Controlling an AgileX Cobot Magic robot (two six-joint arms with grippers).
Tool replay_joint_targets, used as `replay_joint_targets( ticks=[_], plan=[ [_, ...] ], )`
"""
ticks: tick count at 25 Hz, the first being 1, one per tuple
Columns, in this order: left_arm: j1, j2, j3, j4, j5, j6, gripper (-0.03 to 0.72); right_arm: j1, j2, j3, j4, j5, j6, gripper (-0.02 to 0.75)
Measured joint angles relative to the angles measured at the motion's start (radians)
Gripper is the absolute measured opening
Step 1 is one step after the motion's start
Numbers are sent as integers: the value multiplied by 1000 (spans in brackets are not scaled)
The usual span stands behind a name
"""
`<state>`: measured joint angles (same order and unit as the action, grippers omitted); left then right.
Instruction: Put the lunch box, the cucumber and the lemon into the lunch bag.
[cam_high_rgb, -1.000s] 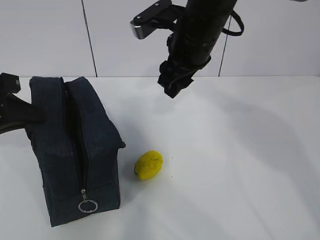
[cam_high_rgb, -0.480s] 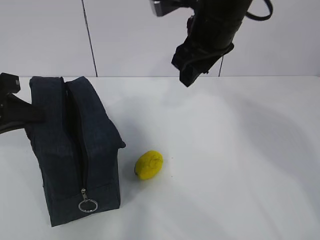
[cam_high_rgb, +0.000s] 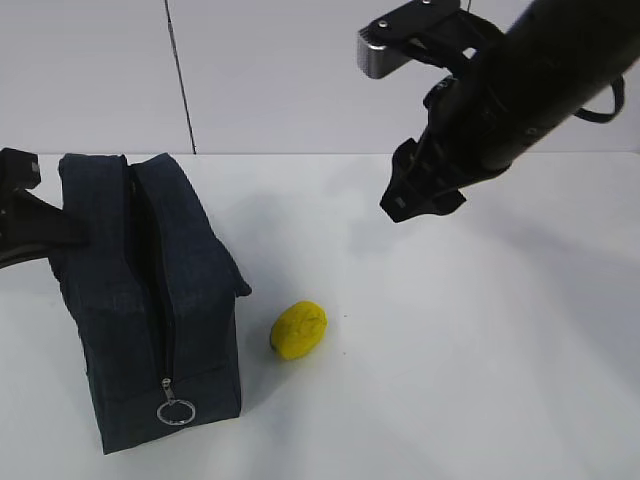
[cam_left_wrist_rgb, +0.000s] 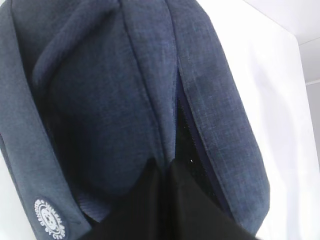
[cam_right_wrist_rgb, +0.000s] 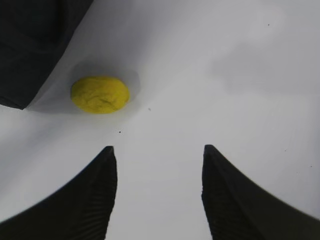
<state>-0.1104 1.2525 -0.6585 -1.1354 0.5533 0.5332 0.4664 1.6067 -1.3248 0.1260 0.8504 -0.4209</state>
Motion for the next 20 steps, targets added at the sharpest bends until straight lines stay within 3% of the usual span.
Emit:
replay_joint_targets(
  ticks=[3,9,13,17,20],
  plan=[
    [0,0,0,0,0,0,-3,0,-81,125,7,-131,-19,421],
    [0,0,0,1,0,0,-3,0,-99,193,8,-191,-51,421],
    [0,0,0,2,0,4,-3,0,-99,219,50,-176,-254,421],
    [0,0,0,4,0,7,-3,0,-99,239,235,-124,-558,419],
    [0,0,0,13,0,9,-3,0,-81,238,282,-95,-671,417]
  ],
)
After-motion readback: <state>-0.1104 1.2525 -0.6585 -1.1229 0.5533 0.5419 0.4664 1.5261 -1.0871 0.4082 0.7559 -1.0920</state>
